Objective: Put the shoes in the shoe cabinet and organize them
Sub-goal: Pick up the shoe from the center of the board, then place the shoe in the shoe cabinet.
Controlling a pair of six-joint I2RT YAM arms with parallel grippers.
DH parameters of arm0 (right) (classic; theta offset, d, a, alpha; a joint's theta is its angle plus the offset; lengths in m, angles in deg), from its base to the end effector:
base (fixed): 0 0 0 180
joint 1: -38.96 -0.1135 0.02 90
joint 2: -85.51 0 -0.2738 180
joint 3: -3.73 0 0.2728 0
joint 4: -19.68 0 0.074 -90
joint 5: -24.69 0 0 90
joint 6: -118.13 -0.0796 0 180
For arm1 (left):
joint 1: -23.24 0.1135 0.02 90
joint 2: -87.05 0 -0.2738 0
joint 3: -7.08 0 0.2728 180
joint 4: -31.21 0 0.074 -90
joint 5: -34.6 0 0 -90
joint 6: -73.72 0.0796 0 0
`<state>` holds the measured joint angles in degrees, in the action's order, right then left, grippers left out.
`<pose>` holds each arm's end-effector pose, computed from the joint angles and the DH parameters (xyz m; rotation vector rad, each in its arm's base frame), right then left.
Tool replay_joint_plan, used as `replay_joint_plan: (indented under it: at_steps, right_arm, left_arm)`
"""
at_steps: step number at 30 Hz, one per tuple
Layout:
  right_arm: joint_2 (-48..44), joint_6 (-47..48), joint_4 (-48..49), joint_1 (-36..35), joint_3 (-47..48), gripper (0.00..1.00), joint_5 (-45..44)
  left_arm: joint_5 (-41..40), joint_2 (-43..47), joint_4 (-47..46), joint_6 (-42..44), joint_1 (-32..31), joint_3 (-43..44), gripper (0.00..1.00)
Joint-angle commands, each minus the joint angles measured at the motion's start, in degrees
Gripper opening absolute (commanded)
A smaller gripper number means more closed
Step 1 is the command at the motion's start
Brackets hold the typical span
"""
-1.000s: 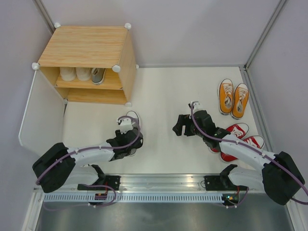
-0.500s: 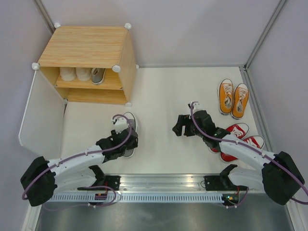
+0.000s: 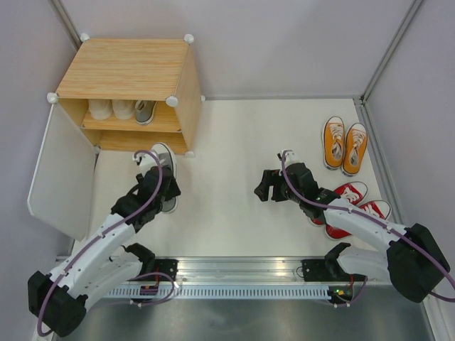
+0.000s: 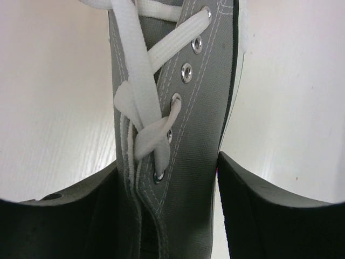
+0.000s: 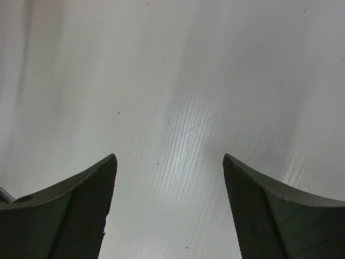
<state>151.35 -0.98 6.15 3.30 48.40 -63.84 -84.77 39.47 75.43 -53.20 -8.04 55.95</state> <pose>0.2333 0.1699 0.1774 -0.1440 2.2511 0.6574 0.2023 -0.0772 0.2241 -0.3578 2.1777 -0.0596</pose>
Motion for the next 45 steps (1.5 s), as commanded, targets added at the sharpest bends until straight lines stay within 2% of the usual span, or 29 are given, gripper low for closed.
replay_joint_plan:
  at_steps: [1, 6, 11, 17, 25, 34, 45]
  right_arm:
    - [-1.0, 0.1, 2.2, 0.2, 0.6, 0.83, 0.4]
    - [-1.2, 0.2, 2.1, 0.2, 0.6, 0.83, 0.5]
    - [-2.1, 0.2, 2.0, 0.2, 0.5, 0.83, 0.1]
    - [-2.5, 0.3, 2.0, 0.2, 0.5, 0.83, -0.2]
    - [-2.5, 0.4, 1.8, 0.2, 0.6, 0.83, -0.8]
    - [-2.6, 0.7, 1.5, 0.2, 0.8, 0.83, -1.0]
    - [-1.6, 0.9, 1.5, 0.2, 1.3, 0.82, -3.1]
  left_arm:
    - [2.8, 1.1, -4.7, 10.3, 3.9, 6.4, 0.02]
    - [5.8, -0.6, -8.7, 17.4, 7.5, 11.6, 0.02]
    - [7.5, -4.8, -8.8, 21.2, 11.0, 16.8, 0.02]
    - [15.6, -11.1, -11.9, 25.5, 17.5, 20.2, 0.02]
    - [24.0, -17.6, -18.9, 30.5, 22.1, 23.7, 0.02]
    - [27.0, -26.2, -23.2, 33.7, 25.2, 30.9, 0.02]
    - [29.1, -32.2, -35.0, 34.1, 25.6, 30.6, 0.02]
